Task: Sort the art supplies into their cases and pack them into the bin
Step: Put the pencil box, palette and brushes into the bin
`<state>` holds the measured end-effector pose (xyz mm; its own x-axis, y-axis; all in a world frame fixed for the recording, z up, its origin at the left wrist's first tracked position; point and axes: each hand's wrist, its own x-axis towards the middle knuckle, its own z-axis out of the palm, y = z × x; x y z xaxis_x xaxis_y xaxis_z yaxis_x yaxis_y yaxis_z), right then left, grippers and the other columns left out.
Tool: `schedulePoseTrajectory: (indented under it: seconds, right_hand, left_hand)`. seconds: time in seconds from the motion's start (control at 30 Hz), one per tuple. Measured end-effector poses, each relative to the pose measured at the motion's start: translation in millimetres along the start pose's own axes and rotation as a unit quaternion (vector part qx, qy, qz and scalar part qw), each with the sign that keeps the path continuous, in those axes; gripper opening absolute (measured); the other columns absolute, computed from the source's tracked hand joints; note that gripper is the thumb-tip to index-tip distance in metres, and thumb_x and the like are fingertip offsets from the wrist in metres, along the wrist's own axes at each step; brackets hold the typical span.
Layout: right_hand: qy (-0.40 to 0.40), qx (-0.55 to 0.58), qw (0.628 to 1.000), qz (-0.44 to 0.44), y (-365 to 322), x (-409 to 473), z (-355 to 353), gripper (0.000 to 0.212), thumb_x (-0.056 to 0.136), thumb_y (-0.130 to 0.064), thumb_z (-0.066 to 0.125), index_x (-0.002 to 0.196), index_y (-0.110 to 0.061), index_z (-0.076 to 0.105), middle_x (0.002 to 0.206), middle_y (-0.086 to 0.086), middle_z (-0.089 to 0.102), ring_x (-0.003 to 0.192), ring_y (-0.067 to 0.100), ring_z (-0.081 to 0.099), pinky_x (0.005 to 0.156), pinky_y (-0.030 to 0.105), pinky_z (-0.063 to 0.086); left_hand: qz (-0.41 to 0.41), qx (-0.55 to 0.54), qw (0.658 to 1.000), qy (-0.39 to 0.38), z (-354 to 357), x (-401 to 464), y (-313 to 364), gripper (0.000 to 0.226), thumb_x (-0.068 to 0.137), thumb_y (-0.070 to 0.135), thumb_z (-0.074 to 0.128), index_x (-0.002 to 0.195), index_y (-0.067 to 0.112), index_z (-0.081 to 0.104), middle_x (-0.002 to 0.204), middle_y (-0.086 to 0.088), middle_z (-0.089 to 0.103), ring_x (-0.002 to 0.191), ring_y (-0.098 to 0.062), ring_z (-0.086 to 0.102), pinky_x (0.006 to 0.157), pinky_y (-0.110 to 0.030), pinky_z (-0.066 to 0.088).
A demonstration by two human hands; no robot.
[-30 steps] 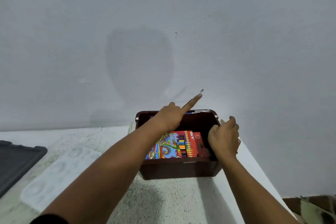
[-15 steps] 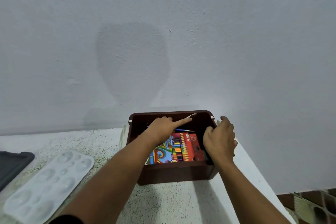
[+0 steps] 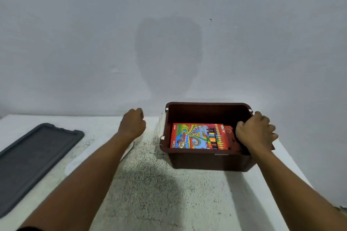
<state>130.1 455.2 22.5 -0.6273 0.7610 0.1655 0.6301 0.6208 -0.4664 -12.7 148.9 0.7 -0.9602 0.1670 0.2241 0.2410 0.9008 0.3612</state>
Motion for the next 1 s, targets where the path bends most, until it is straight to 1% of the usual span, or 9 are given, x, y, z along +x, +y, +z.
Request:
schedulePoseTrajectory:
  seconds: [0.1, 0.2, 0.3, 0.47, 0.6, 0.7, 0.8, 0.9, 1.0]
  right_hand:
    - [-0.01, -0.033, 0.999, -0.006, -4.8, -5.5, 3.6, 0.051, 0.09, -0.03, 0.051, 0.128, 0.002, 0.044, 0.133, 0.023, 0.044, 0.119, 0.044, 0.042, 0.097, 0.051, 0.035]
    - [-0.014, -0.04, 0.999, -0.017, -12.3, -14.0, 7.7, 0.054, 0.09, -0.032, 0.053, 0.13, 0.003, 0.043, 0.134, 0.022, 0.043, 0.12, 0.043, 0.041, 0.099, 0.051, 0.035]
    - [-0.021, -0.041, 0.999, -0.027, -19.3, -22.7, 11.4, 0.056, 0.09, -0.034, 0.054, 0.132, 0.001, 0.042, 0.135, 0.021, 0.042, 0.122, 0.042, 0.041, 0.099, 0.051, 0.035]
    - [-0.036, -0.03, 0.998, -0.031, -26.4, -35.8, 13.7, 0.055, 0.091, -0.034, 0.051, 0.133, 0.0, 0.041, 0.139, 0.02, 0.039, 0.124, 0.041, 0.038, 0.1, 0.049, 0.034]
    - [-0.084, 0.005, 0.996, 0.0, -29.8, -31.3, 7.8, 0.049, 0.093, -0.03, 0.046, 0.131, -0.001, 0.044, 0.137, 0.019, 0.037, 0.123, 0.042, 0.038, 0.097, 0.049, 0.035]
    - [-0.13, 0.051, 0.99, -0.002, -21.4, -19.3, 2.5, 0.036, 0.093, -0.025, 0.043, 0.119, -0.001, 0.052, 0.131, 0.023, 0.044, 0.113, 0.042, 0.049, 0.084, 0.039, 0.04]
    - [-0.157, 0.07, 0.985, -0.012, -15.4, -12.4, -3.3, 0.025, 0.092, -0.02, 0.045, 0.106, -0.002, 0.055, 0.121, 0.023, 0.055, 0.105, 0.04, 0.055, 0.076, 0.034, 0.04]
    - [-0.19, 0.112, 0.975, -0.001, -13.2, -6.7, -10.0, 0.017, 0.088, -0.017, 0.049, 0.093, -0.002, 0.054, 0.104, 0.021, 0.061, 0.091, 0.036, 0.059, 0.068, 0.033, 0.045]
    - [-0.226, 0.17, 0.959, 0.016, -10.8, -0.7, -18.5, 0.013, 0.084, -0.01, 0.053, 0.087, 0.002, 0.056, 0.091, 0.02, 0.061, 0.078, 0.033, 0.061, 0.061, 0.033, 0.05]
  left_hand:
    - [-0.094, 0.136, 0.971, -0.175, 6.9, -30.9, -59.8, 0.035, 0.08, 0.041, 0.066, 0.107, 0.02, 0.057, 0.115, -0.011, 0.058, 0.107, -0.029, 0.054, 0.089, -0.036, 0.046]
    - [-0.088, 0.192, 0.948, -0.237, 8.5, -56.9, -80.6, 0.047, 0.083, 0.053, 0.063, 0.12, 0.025, 0.053, 0.126, -0.006, 0.054, 0.119, -0.026, 0.048, 0.1, -0.035, 0.039]
    - [-0.055, 0.208, 0.956, -0.202, 10.6, -68.5, -84.0, 0.043, 0.09, 0.046, 0.061, 0.122, 0.018, 0.054, 0.126, -0.006, 0.055, 0.119, -0.023, 0.048, 0.097, -0.032, 0.038]
    - [0.009, 0.269, 0.946, -0.182, 5.0, -82.8, -79.0, 0.038, 0.083, 0.035, 0.063, 0.114, 0.015, 0.056, 0.115, -0.007, 0.059, 0.103, -0.022, 0.058, 0.082, -0.028, 0.046]
    - [0.043, 0.276, 0.96, -0.033, -15.0, -83.2, -72.9, 0.042, 0.092, 0.016, 0.053, 0.131, 0.013, 0.039, 0.12, -0.013, 0.053, 0.102, -0.029, 0.054, 0.081, -0.04, 0.05]
    - [0.111, 0.19, 0.971, 0.089, -50.7, -60.5, -42.3, 0.038, 0.09, 0.008, 0.054, 0.127, 0.006, 0.048, 0.111, -0.02, 0.056, 0.095, -0.037, 0.053, 0.074, -0.045, 0.05]
    - [0.255, 0.127, 0.944, 0.163, -78.3, -42.6, 16.6, 0.03, 0.085, 0.012, 0.051, 0.113, 0.003, 0.059, 0.098, -0.022, 0.058, 0.084, -0.04, 0.055, 0.066, -0.045, 0.051]
    - [0.426, 0.131, 0.883, 0.146, -74.0, -49.2, 74.2, 0.032, 0.083, 0.024, 0.039, 0.102, 0.008, 0.058, 0.091, -0.017, 0.06, 0.074, -0.035, 0.056, 0.057, -0.039, 0.051]
    - [0.532, 0.159, 0.827, 0.093, -48.6, -62.8, 101.2, 0.021, 0.084, 0.025, 0.053, 0.1, 0.012, 0.058, 0.091, -0.015, 0.06, 0.073, -0.031, 0.057, 0.054, -0.034, 0.048]
